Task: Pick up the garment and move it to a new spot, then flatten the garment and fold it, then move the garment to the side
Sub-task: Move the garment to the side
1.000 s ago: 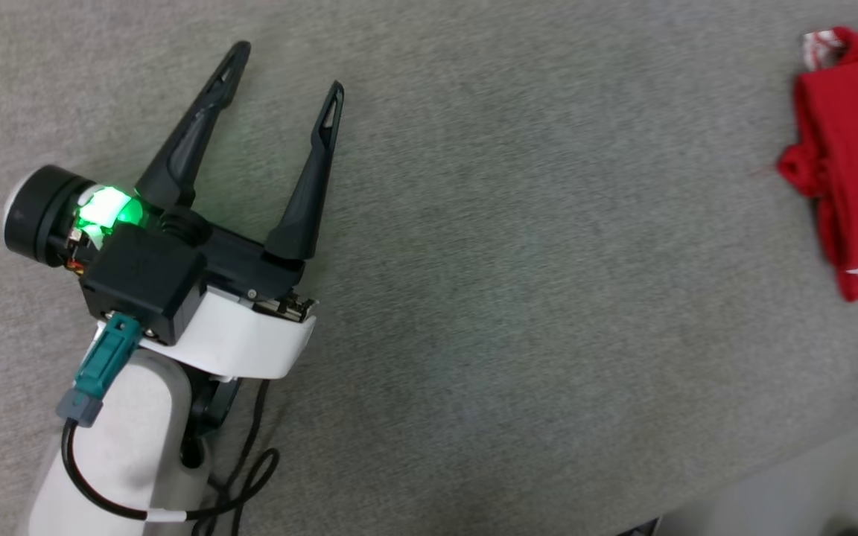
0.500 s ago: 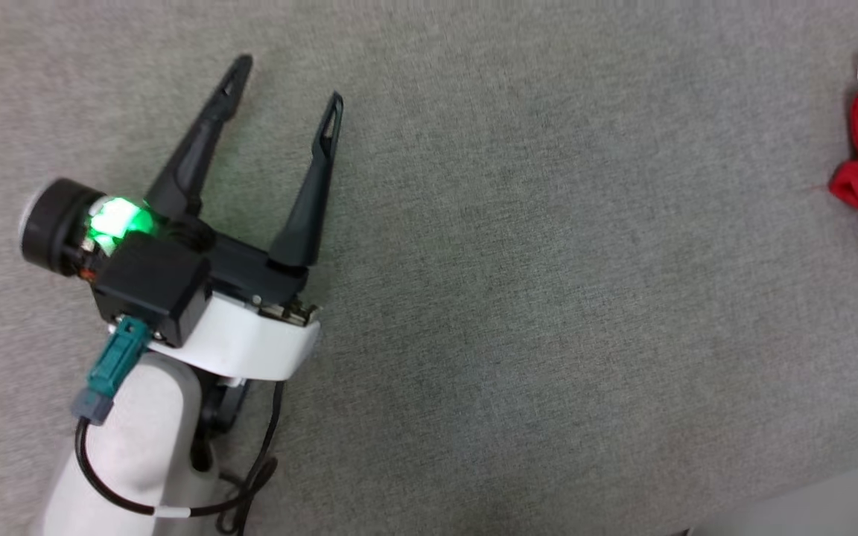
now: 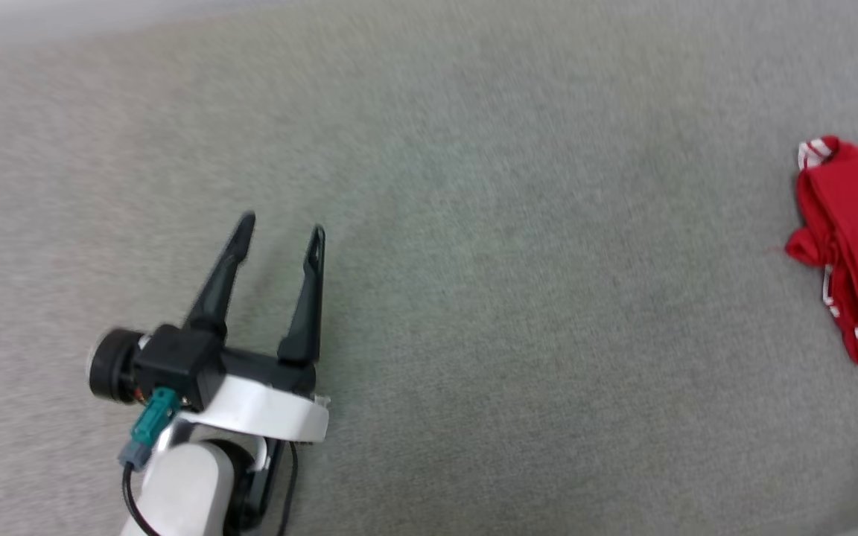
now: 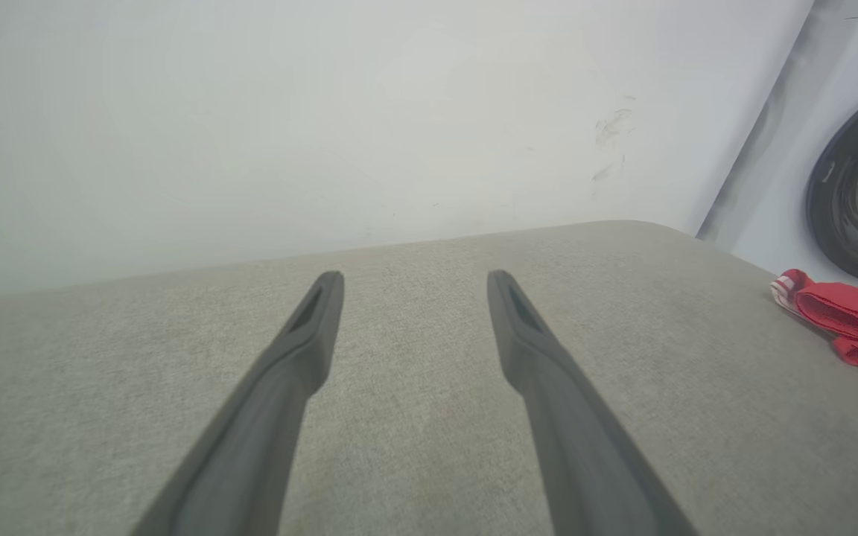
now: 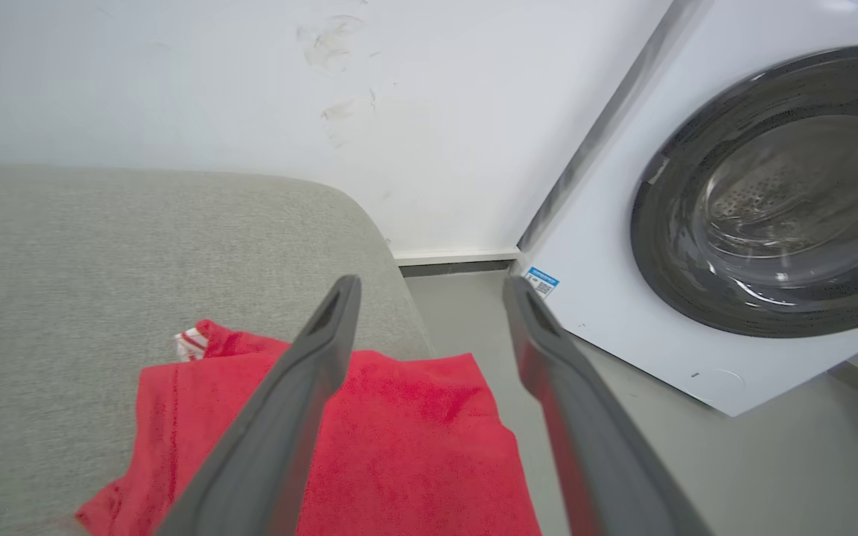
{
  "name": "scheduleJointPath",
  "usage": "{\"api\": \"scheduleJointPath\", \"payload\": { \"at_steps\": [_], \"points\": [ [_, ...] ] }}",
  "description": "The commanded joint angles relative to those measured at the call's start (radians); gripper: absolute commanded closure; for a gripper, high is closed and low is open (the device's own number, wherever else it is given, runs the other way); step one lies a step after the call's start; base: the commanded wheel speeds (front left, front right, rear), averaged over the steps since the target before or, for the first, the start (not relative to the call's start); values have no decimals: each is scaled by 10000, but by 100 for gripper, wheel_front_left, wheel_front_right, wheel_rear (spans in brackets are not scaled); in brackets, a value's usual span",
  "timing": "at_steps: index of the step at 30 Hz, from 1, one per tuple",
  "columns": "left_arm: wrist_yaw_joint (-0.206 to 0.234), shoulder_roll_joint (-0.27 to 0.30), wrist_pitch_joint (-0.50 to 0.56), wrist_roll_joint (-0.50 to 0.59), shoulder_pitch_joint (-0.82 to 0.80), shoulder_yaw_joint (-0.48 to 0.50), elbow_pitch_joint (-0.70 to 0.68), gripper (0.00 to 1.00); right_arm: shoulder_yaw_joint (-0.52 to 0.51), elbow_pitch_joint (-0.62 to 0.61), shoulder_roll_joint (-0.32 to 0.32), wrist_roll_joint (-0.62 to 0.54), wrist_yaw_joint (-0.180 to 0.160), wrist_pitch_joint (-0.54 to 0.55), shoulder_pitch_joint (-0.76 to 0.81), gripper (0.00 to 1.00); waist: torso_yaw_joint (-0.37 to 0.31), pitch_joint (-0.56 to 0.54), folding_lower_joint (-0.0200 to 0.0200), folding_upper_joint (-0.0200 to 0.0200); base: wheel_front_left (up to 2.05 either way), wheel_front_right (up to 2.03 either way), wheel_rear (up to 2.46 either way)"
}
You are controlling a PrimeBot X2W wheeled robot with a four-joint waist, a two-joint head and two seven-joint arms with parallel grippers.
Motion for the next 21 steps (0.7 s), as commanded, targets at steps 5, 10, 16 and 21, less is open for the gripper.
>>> {"api": "scheduleJointPath", "payload": {
  "at_steps": [5, 10, 16, 21],
  "points": [
    [210, -351, -211, -312, 703, 148, 609, 0, 58, -1319, 999, 74, -16, 31, 1668, 0, 1064, -1595, 2, -1, 0, 0, 0],
    [349, -475, -266, -493, 1116, 398, 931, 0, 301, -2376, 1879, 73, -16, 246, 2814, 0, 1510, -2124, 2, -1, 0, 0, 0],
    [564, -226, -319, -524, 1918, 921, 1491, 0, 924, -4323, 3619, -159, -14, 423, 4702, 0, 2270, -3090, 2, -1, 0, 0, 0],
    [474, 13, -326, -571, 2272, 1089, 1740, 0, 1375, -5333, 4102, -225, -14, 561, 5493, 0, 2498, -3567, 2, -1, 0, 0, 0]
  ]
}}
